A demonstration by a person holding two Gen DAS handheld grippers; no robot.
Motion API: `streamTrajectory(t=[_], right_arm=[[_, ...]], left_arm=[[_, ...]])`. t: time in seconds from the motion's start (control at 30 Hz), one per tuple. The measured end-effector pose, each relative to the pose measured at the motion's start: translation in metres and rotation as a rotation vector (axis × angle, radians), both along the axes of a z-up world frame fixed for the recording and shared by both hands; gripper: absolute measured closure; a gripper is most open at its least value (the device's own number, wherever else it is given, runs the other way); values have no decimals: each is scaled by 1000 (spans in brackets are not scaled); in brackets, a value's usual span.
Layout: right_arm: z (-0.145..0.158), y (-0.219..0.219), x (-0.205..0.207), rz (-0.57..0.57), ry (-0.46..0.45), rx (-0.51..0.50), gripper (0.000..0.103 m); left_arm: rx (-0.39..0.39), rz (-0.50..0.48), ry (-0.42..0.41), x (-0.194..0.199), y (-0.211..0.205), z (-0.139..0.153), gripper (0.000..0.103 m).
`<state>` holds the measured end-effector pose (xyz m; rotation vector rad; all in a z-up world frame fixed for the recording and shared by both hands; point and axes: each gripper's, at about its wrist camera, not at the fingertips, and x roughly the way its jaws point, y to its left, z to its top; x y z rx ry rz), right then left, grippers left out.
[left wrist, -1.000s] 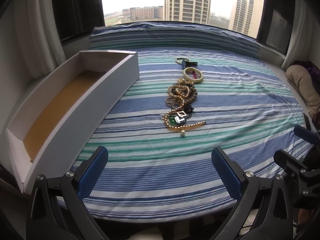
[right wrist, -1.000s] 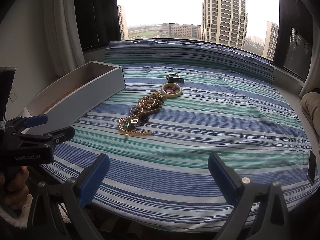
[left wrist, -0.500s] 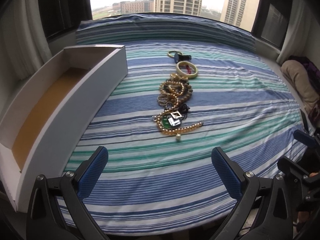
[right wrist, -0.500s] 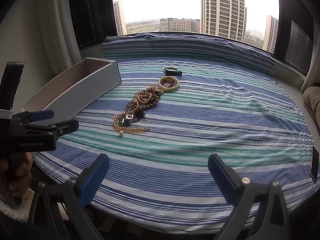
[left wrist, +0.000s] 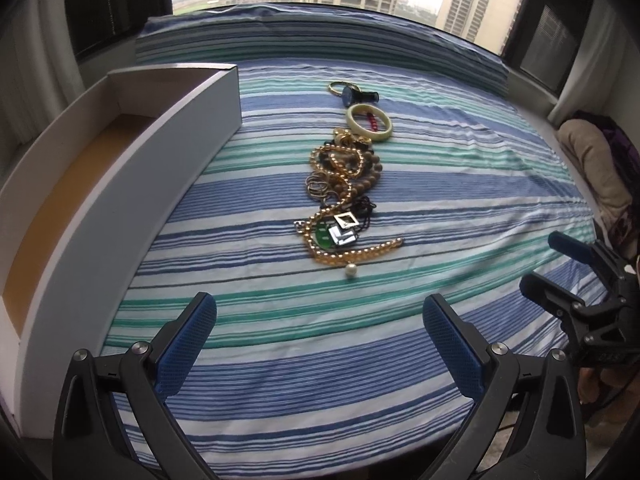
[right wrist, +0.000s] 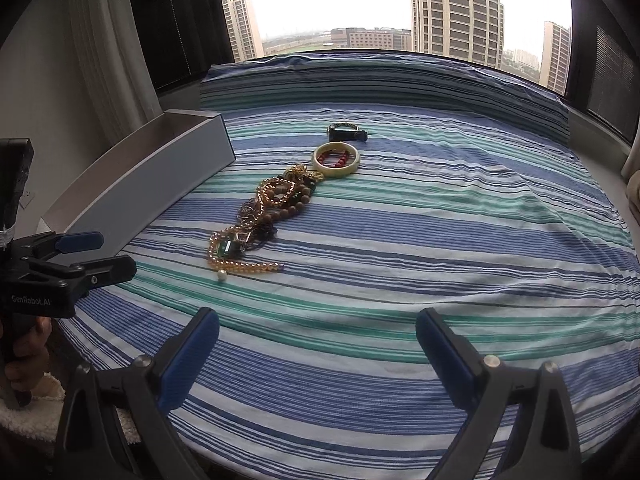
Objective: Organize jewelry
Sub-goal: 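Reach the right gripper to the green jade pendant and grasp its black cord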
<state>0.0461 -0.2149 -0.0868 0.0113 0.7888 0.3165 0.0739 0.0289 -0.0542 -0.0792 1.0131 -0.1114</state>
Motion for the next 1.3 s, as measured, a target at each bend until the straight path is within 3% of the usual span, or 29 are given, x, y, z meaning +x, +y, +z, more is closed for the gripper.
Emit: streamTrajectory(t=[0.13,0.17,0.23,0.4,0.47,0.57,0.63,0.77,1.03,1.3], right_arm=[[-18,25,54,155,49,23,5],[-22,33,67,196,61,40,10],[-32,49,93,264,92,72,37],[-58,81,141,336,121,8,42],[-68,88,151,360,137,-13,59],[-74,94,155,401,124,-26,66],[-75,95,156,429,134,-21,89],[-64,86,144,437,140,35,90],[-23,30,93,340,114,191,90],[-45,-46,72,147,191,250,90]], left_arm=[[-14,28,7,-8,10,-2,0],[-11,35,9,-9,13,-2,0],[-5,51,12,-13,19,-3,0],[-14,97,26,-19,37,-6,0],[-19,110,30,-20,43,-7,0],[-23,120,40,-19,47,-11,0],[-30,122,50,-17,48,-13,0],[-29,112,50,-15,46,-15,0],[-31,84,69,-8,35,-23,0],[-6,29,61,-12,15,-21,0]])
